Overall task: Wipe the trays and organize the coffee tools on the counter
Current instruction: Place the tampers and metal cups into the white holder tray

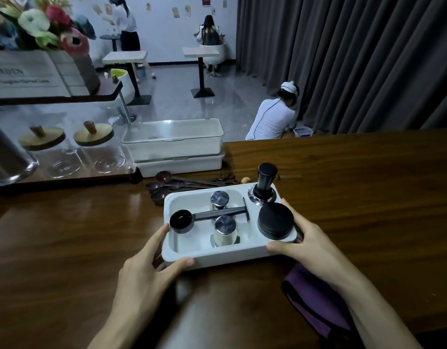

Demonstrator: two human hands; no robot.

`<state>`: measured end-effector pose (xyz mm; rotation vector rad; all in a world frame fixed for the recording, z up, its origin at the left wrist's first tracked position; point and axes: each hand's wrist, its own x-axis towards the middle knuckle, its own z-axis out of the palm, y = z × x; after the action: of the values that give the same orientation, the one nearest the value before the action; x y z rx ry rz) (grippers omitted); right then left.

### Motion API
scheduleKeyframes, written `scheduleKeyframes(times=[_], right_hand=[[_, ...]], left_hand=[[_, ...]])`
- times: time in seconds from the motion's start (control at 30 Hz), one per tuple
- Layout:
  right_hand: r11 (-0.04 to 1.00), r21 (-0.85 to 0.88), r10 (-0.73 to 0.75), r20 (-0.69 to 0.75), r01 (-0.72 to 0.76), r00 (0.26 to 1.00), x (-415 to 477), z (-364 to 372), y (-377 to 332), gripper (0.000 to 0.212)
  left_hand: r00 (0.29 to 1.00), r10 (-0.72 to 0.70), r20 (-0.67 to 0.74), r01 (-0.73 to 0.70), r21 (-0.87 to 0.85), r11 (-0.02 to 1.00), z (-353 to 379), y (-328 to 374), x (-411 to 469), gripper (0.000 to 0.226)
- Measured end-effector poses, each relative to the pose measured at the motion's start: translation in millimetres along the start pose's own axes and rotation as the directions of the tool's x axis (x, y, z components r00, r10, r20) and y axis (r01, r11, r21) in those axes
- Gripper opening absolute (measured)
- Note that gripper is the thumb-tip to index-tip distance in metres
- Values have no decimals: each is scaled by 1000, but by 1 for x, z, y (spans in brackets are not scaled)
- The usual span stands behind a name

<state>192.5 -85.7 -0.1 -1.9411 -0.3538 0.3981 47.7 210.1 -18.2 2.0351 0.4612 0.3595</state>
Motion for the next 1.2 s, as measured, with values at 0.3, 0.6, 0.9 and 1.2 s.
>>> scheduleKeyframes(times=[0.3, 0.6, 0.9, 1.2], right_hand=[[996, 74, -41, -83, 47, 996, 41, -96, -13, 109], [991, 84, -104, -31, 106, 994, 151, -180, 8, 91], [989, 105, -110, 50, 105, 993, 241, -188, 38, 84], [984, 134, -131, 100, 118, 986, 279, -178, 60, 81]], left_hand=[[992, 124, 24, -123, -28, 992, 75, 63, 86, 101], [993, 111, 46, -108, -64, 992, 162, 110, 173, 64], [1000, 24, 17, -22, -100, 995, 195, 111, 226, 81], [1000, 9, 25, -7, -83, 996, 210, 96, 248, 47]])
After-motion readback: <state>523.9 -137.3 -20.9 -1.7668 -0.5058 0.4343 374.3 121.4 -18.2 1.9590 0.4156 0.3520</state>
